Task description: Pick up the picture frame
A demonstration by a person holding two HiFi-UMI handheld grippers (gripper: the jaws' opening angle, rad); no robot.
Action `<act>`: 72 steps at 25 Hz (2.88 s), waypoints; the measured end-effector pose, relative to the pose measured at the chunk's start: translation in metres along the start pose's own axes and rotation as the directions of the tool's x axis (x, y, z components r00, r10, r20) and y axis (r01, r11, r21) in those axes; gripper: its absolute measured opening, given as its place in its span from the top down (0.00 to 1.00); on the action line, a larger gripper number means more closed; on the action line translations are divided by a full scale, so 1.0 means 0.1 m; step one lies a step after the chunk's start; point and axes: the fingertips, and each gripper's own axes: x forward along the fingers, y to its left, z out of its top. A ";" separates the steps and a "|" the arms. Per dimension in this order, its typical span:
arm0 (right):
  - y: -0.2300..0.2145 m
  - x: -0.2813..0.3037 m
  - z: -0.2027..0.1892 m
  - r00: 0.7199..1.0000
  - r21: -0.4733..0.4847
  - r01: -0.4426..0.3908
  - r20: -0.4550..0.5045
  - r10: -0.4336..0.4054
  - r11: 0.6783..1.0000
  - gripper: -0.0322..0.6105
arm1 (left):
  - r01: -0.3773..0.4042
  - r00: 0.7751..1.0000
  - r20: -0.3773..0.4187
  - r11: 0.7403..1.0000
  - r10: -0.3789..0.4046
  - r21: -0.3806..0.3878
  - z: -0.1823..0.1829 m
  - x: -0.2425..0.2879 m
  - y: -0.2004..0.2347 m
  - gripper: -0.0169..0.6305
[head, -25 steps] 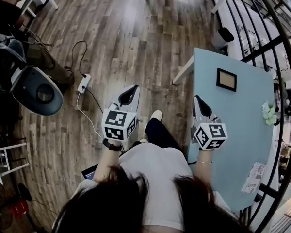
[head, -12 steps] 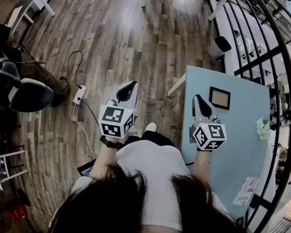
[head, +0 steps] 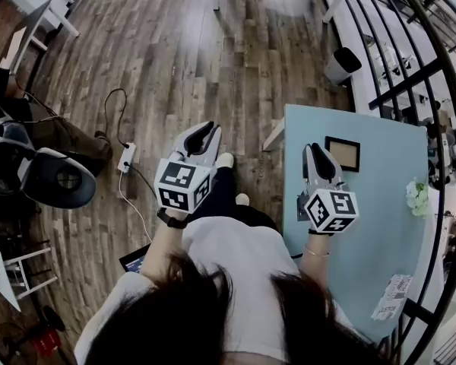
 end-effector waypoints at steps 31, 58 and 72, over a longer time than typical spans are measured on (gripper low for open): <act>-2.60 -0.76 0.12 0.585 0.339 0.773 -0.054 -0.809 0.536 0.85 | 0.876 0.481 -0.349 0.455 -0.804 0.159 0.67 3.55 -2.94 0.88; -2.27 -1.53 -0.43 0.374 0.474 0.836 -0.119 -0.920 0.278 0.85 | 0.971 0.236 -0.548 0.214 -0.802 0.104 -0.05 3.31 -3.71 0.88; -2.37 -1.24 -0.91 0.455 0.551 0.784 -0.197 -0.869 0.286 0.84 | 0.977 0.151 -0.681 0.211 -0.717 -0.005 -0.66 3.27 -3.64 0.88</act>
